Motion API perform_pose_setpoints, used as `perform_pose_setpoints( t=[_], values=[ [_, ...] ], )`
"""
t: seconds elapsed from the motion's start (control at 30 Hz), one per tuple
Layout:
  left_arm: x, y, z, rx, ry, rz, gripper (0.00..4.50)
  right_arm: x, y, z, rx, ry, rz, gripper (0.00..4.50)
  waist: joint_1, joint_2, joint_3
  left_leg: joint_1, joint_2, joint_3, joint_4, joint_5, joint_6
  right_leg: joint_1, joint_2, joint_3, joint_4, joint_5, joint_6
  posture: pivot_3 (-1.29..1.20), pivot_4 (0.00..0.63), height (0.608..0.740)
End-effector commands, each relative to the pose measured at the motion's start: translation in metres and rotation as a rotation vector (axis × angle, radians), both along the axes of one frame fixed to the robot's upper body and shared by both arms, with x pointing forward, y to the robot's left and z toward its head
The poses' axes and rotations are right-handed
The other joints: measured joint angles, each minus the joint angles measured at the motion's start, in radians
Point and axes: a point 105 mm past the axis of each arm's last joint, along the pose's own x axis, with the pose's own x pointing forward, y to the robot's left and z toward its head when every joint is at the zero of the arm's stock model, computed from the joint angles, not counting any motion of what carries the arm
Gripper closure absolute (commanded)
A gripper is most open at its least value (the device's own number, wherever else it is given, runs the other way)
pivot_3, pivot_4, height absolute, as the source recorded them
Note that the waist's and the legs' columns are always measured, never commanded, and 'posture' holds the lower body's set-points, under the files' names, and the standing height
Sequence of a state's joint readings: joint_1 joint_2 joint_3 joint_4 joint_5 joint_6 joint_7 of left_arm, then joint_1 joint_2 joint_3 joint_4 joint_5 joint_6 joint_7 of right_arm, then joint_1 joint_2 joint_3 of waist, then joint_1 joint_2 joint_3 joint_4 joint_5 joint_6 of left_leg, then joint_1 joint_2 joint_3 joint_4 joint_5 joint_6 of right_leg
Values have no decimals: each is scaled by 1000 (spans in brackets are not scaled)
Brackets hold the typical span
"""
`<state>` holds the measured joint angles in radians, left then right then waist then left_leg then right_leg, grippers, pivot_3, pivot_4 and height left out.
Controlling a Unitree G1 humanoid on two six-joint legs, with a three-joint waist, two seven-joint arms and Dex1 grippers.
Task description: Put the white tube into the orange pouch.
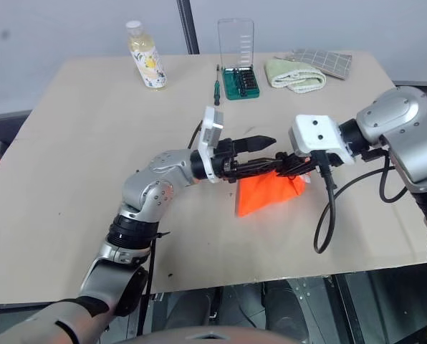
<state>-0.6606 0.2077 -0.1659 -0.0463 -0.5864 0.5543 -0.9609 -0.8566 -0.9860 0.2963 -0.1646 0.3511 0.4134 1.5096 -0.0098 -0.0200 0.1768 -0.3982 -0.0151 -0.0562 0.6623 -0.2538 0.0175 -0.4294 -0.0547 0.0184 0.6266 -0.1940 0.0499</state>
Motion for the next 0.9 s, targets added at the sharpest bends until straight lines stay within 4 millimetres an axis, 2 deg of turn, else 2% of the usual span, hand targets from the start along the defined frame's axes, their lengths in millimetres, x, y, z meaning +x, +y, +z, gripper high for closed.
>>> perform_pose_setpoints(
  t=[0.03, 0.07, 0.1, 0.13, 0.17, 0.2, 0.23, 0.27, 0.3, 0.67, 0.9],
  values=[
    [-8, -2, 6, -32, -17, -40, 1654, -10, 2, 14, 19, -31, 45, 4500, 0, 0, 0, 0, 0, 0, 0, 0, 0, 0, 0, 0, 0, 0, 0, 0, 150, 740],
    [-8, -2, 7, -36, -14, -43, 1900, -11, 3, 15, 23, -30, 49, 4500, 0, 0, 0, 0, 0, 0, 0, 0, 0, 0, 0, 0, 0, 0, 0, 0, 150, 740],
    [-9, -3, 7, -38, -12, -45, 1962, -11, 4, 15, 26, -29, 52, 4500, 0, 0, 0, 0, 0, 0, 1, 0, 0, 0, 0, 0, 0, 0, 0, 0, 150, 740],
    [-9, -3, 7, -40, -10, -47, 2427, -12, 4, 16, 27, -30, 55, 4500, 0, 0, 0, 0, 0, 0, 1, 0, 0, 0, 0, 0, 0, 0, 0, 0, 150, 740],
    [-9, -3, 6, -39, -7, -48, 3099, -12, 5, 16, 28, -30, 55, 4500, 0, 0, 0, 0, 0, -1, 2, 0, 0, 0, 0, 0, 0, 0, 0, 0, 150, 740],
    [-9, -3, 4, -31, -7, -50, 3175, -12, 5, 17, 29, -31, 55, 4500, 0, 0, 0, 0, 0, -1, 2, 0, 0, 1, 0, 0, 0, 0, 0, 0, 150, 740],
    [-10, -3, 2, -23, -8, -52, 3699, -12, 5, 17, 30, -31, 54, 4500, 0, 0, 0, 0, 0, -1, 2, 0, 0, 1, 0, 0, 0, 0, 0, 0, 150, 740],
    [-11, -3, 1, -19, -3, -59, 3909, -12, 5, 17, 30, -33, 53, 4500, 0, 0, 0, 0, 0, 0, 3, 0, 1, 1, 0, 0, 0, 0, 0, 0, 150, 740],
    [-12, -3, 0, -18, 1, -65, 4357, -12, 5, 17, 31, -34, 52, 4500, 0, 0, 0, 0, 0, 0, 3, 0, 1, 1, 0, 0, 0, 0, 0, 0, 150, 740],
    [-9, 0, -6, -2, 26, -55, 4436, -12, 8, 22, 50, -47, 52, 4500, 0, 0, 0, 0, 0, -1, 4, 0, 1, 2, 0, 0, 1, 0, 0, 0, 150, 740],
    [-11, -8, -12, 12, 6, -44, 4436, -18, 15, 38, 125, -48, 72, 4500, 1, 0, 0, 0, 0, -1, 4, 0, 1, 2, 0, 0, 1, 0, 0, 0, 150, 740]
  ],
)
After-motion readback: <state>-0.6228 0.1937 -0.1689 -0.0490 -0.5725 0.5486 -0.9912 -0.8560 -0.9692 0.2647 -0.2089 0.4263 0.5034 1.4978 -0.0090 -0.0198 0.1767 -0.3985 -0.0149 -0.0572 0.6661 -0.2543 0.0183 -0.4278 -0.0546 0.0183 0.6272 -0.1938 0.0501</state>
